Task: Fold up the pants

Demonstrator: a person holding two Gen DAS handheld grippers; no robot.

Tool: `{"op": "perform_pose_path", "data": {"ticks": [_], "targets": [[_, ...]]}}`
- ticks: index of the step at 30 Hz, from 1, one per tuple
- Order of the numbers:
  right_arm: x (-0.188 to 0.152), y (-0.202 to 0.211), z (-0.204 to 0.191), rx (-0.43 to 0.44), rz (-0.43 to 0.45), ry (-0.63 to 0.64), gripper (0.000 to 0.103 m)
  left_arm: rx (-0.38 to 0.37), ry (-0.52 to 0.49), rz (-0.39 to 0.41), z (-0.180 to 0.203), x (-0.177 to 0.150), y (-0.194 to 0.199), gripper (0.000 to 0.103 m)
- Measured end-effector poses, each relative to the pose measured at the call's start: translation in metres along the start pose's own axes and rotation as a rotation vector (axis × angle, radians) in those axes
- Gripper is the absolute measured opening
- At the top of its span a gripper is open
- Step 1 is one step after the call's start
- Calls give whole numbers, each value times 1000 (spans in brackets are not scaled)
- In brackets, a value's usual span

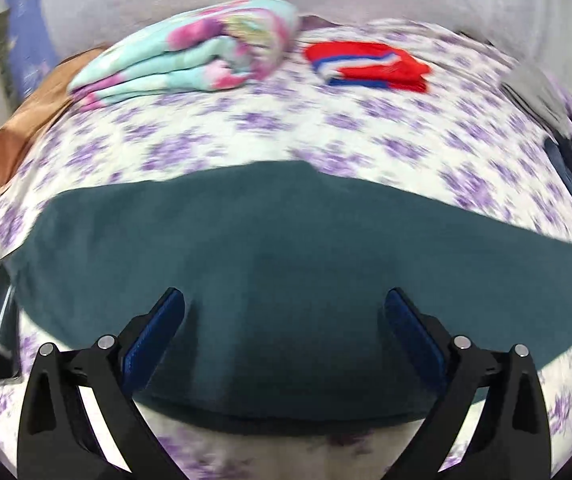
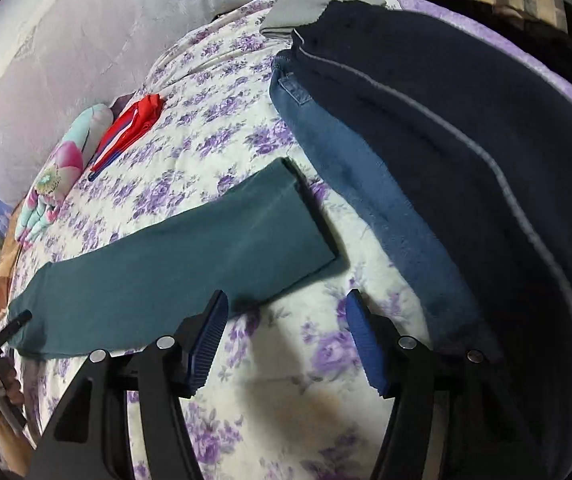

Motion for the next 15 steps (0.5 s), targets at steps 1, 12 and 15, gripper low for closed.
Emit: {"op": "perform_pose_path", "data": {"ticks": [1,12,15], "targets": [[3,-4,-2,8,17,0,62,-7,-15,-9,5,-3,-3,98],[41,-1,-28,96,73,-90,8,43,-33,-20,10,-10,-23,98],[59,34,-78,231,136,-20,8,14,-16,-13,8,-7,-15,98]]}}
Point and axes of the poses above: each gripper's, at about its wrist camera, not at the fingertips, and y roughly against the way its jaws point, z to its right, x to its top, the point moved 5 cm from there along -y, roughly the way its jaws point, and after that the axes turned 6 degrees about y, right-handed, at the moved point
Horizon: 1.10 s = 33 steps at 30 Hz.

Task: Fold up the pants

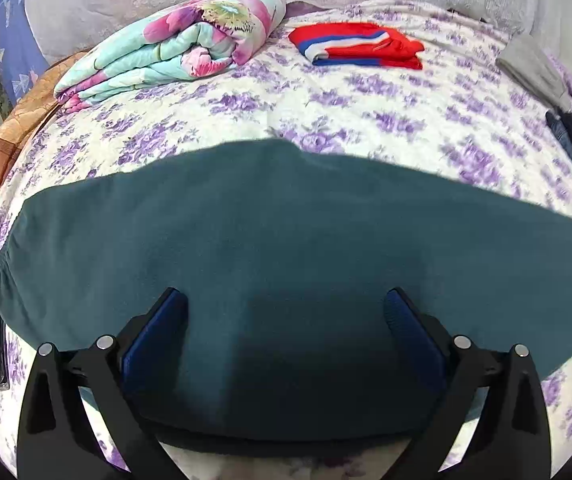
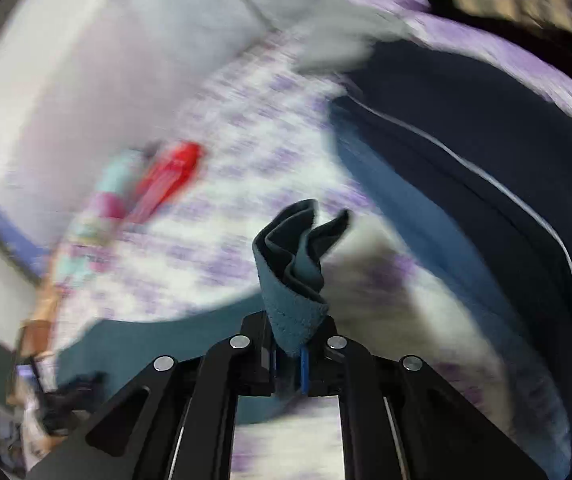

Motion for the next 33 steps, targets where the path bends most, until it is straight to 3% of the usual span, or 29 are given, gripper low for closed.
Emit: {"op": "perform_pose_path", "data": {"ticks": [5,7,10,13,15,16,17,19,23,28,33], "targets": [[3,-29,-124,196,-42,205,8,-18,68,65,-26,9,21,98],[-15,-61,-169,222,-96,285,8,-11,91,70,-38,9,25,98],[-72,-136,-228,195,-276,414,13,11,155,59,-63,3,25,98],[-131,-188,-249,226,-531,467,54,22,200,42,-80,-3,24,98],[-129,-181,-256,246,-483,499,59,29,214,33,-87,-7,24,98],[-127,-174,-257,293,-503,503,59,28,214,34,-87,-7,25,98],[-117,-167,-253,361,-516,458,59,27,212,36,-86,-8,25,98],[-96,-152,-237,380,-483,420,59,26,202,33,-81,-7,25,98],[-41,-123,-182,192,-289,439,59,-17,158,37,-54,1,28,98],[-19,-128,-137,67,-250,438,59,-88,111,-3,-12,7,29,98],[-27,-148,-112,99,-277,381,60,-131,114,-18,14,13,33,98]]}}
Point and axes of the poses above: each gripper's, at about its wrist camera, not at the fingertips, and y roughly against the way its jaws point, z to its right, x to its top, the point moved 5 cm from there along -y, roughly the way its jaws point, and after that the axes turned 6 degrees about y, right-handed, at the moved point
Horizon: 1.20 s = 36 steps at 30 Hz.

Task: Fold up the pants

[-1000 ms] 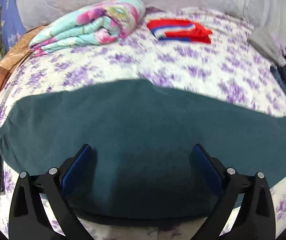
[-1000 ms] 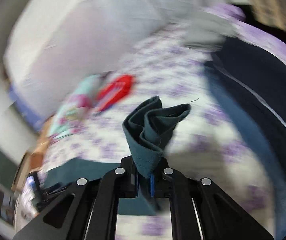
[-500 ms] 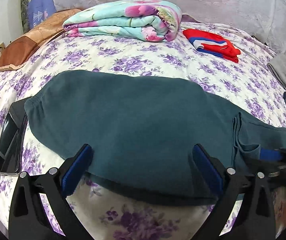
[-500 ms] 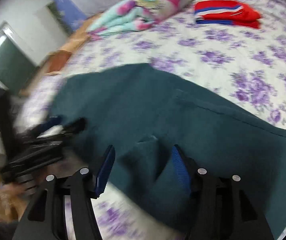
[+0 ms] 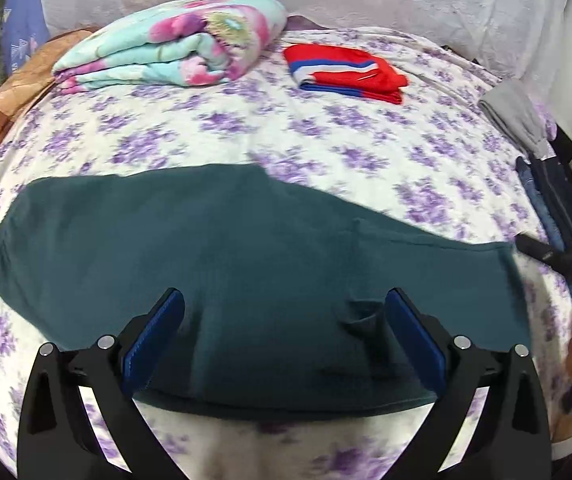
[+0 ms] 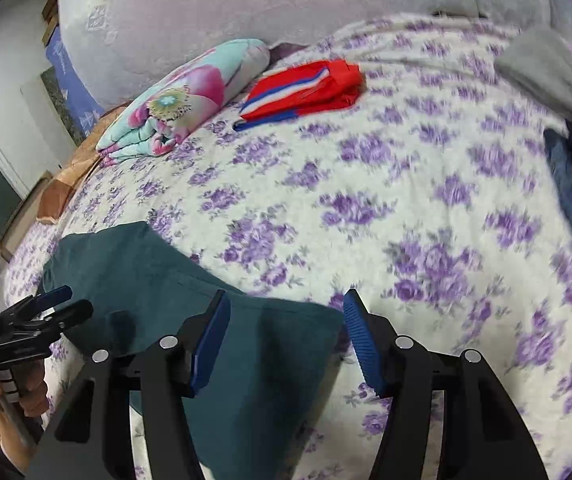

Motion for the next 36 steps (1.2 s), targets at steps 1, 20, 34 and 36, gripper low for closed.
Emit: {"op": "perform_pose_path", "data": {"ticks": [1,20,34,36], "targets": [[-3,-4,3,8,-10,-6,60,-7,-5,-8,6,0,-2,98],[-19,-29,-9,26,-55,44,39,141,-137,-81,10,-19,-50,99],[-17,-9,-7,51,-40,65,63,178,-86,-85,1,-21,-42,99],[-23,-23,-2,23,-90,59,63,168,-92,-82,1,-20,-36,99]]}}
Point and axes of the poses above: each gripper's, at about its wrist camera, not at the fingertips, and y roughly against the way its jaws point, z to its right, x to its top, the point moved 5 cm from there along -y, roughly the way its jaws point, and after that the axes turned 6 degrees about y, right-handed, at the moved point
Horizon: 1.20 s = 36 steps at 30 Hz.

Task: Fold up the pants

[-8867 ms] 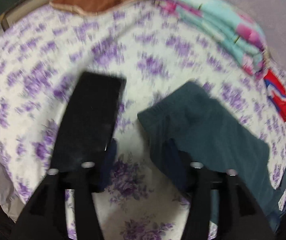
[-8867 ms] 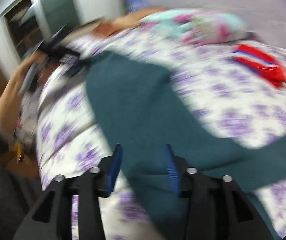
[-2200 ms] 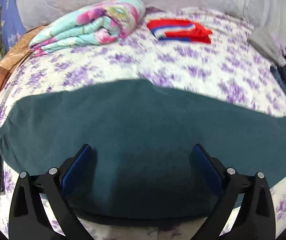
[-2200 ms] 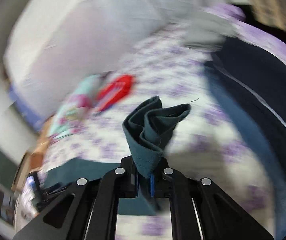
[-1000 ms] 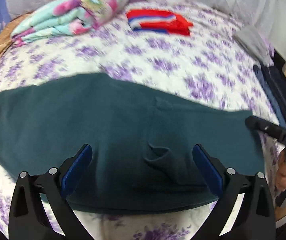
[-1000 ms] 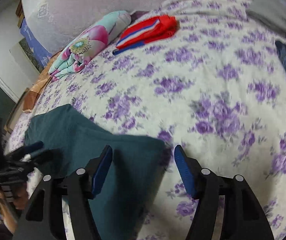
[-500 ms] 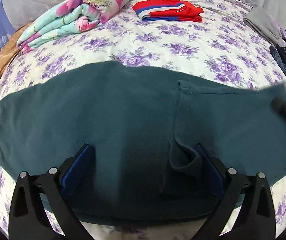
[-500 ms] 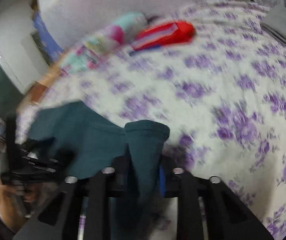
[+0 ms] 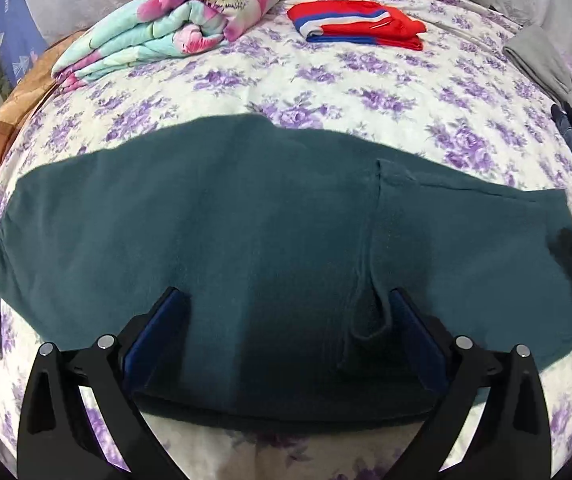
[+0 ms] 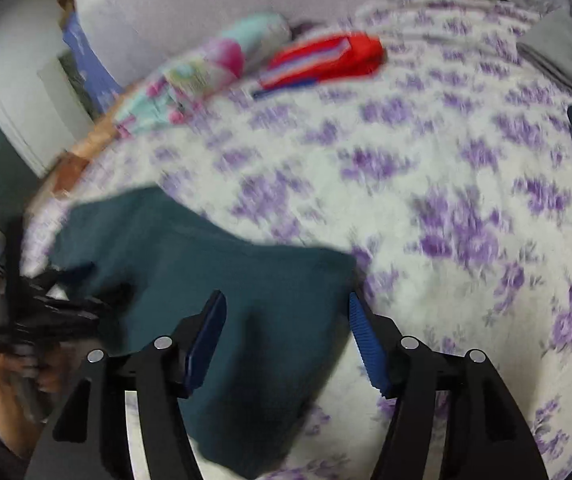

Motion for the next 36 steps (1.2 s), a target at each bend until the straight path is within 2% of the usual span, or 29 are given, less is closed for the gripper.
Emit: {"op": "perform_pose_path", "data": {"ticks": [4,7,12,16,19,21,24,25,26,27,28,29,31,32,36], "targets": [[3,8,3,46,47,-27,66,-105,72,11,-23,5,22,99],[6,14,9,52,82,-56,68,-132,193,25,-64,8,40,99],[7,10,17,65,79,-95,68,-78,412,61,-150,3,55,99],[7,5,18,59,73,-103,68,-29,573,7,-201,-7,32,98],[7,4,17,57,79,-99,69,-21,649,-29,-222,-8,6,93],[8,1,17,57,83,-95,69,1,627,-15,-225,1,-3,93],[8,0,17,57,78,-100,69,30,570,12,-223,22,-16,78],[8,-1,17,58,79,-100,69,52,565,18,-224,28,-21,69],[8,-1,17,58,80,-102,69,81,553,40,-224,35,-23,57],[8,-1,17,59,82,-105,69,73,542,43,-225,39,-23,29],[8,-1,18,59,83,-108,69,30,536,35,-220,43,-23,9],[9,0,18,58,86,-110,69,-4,554,25,-215,45,-20,9],[9,3,19,57,93,-114,69,42,533,56,-204,48,-4,9],[10,5,20,59,100,-116,69,28,473,81,-188,53,11,9],[12,14,20,76,126,-115,69,-103,287,201,-116,64,79,9]]}}
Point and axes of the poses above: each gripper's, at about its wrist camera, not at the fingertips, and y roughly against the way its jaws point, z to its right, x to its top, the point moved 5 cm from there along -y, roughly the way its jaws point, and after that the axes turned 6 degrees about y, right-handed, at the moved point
